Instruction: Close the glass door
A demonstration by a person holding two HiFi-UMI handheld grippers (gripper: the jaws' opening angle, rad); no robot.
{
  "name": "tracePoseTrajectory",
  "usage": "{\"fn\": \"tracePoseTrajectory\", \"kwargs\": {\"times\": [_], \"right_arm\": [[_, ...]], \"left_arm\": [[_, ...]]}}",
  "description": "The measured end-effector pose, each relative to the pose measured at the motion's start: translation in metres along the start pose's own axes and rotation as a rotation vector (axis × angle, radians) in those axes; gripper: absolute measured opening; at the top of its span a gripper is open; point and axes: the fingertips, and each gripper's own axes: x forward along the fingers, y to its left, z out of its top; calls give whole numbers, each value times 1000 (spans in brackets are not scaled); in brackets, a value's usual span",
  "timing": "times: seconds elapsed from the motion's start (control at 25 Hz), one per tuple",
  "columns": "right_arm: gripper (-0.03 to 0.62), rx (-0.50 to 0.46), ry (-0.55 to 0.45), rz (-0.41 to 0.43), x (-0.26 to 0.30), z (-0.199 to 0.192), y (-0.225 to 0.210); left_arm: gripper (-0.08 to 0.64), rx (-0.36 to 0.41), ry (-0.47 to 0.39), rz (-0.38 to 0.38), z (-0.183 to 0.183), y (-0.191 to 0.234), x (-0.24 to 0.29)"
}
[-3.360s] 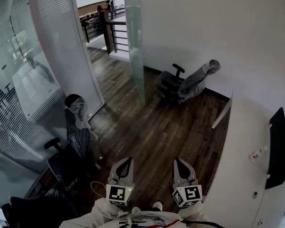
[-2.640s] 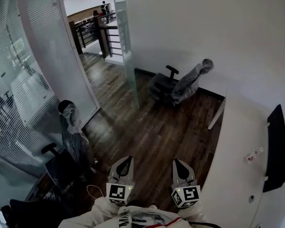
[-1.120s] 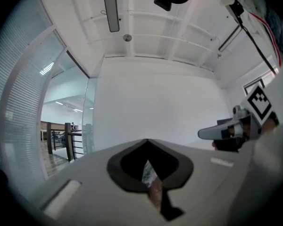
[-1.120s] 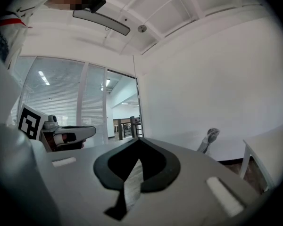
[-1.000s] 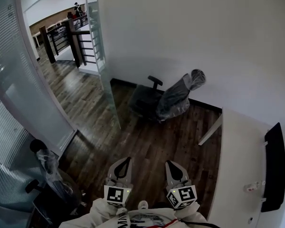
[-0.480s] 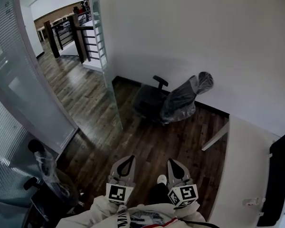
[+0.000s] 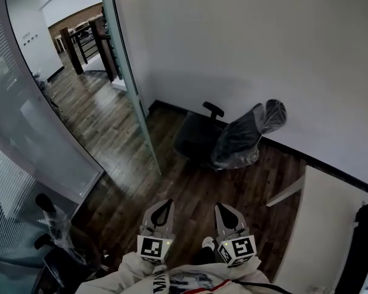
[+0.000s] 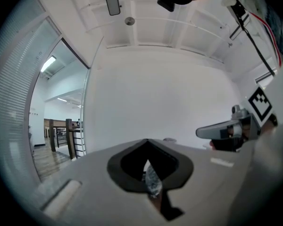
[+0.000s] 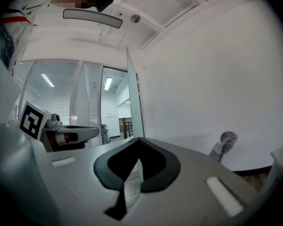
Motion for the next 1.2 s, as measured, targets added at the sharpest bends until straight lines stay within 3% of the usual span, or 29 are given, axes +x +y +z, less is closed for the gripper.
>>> {"fn": "tracePoseTrajectory", "kwargs": {"times": [0.56, 0.88, 1.08, 1.2], "right_arm": [[3, -10, 25, 148, 100, 3, -101], [3, 7, 89, 274, 159, -16, -95], [3, -13, 110, 348, 216, -21, -82], [3, -24, 117, 375, 260, -20, -77]], "left_arm": [[2, -5, 60, 130, -14, 19, 127], [2, -32, 102, 245, -31, 59, 139], [2, -55, 101, 318, -50, 105, 154], [2, -62, 89, 340, -43, 140, 174]]}}
